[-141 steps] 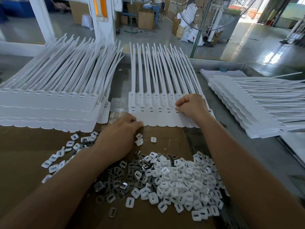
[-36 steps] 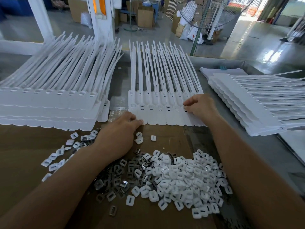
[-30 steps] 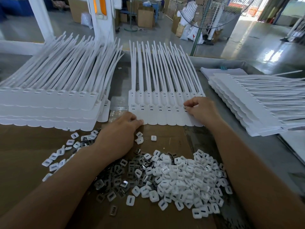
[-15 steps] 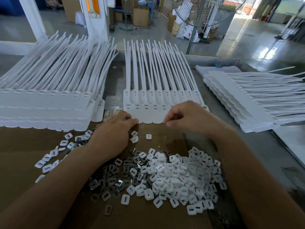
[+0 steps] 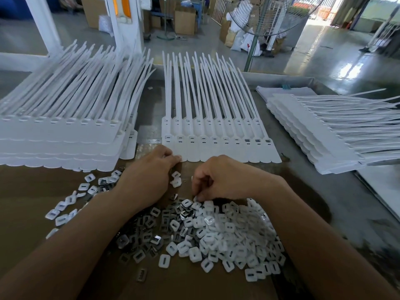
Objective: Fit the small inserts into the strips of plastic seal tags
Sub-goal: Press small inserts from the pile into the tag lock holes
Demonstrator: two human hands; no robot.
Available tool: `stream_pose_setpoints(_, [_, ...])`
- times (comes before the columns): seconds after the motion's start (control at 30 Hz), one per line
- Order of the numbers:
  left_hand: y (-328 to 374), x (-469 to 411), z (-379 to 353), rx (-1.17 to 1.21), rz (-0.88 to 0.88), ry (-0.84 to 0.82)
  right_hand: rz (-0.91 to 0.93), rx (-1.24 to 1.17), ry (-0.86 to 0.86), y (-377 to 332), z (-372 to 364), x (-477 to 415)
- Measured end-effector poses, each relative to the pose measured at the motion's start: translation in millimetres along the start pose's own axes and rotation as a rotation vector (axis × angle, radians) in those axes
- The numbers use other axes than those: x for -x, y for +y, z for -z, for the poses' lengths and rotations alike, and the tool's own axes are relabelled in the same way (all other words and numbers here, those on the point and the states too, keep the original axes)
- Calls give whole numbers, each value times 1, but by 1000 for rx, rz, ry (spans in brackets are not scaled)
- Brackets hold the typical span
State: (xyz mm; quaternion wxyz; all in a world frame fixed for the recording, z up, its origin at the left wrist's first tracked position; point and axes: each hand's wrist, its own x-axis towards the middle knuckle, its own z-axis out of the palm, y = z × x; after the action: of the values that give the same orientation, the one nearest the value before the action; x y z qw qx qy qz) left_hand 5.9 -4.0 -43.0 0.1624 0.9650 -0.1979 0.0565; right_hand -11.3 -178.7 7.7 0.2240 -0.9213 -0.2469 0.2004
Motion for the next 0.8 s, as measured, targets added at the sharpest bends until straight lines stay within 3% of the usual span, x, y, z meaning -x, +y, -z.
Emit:
stream_pose_setpoints(0.3, [0,-2,1,0,9,-20,3,-66,27,7,5,3])
stream_pose_setpoints(0.8, [0,-1,1,-2,6,-30,-225,-347,623,62,27,6])
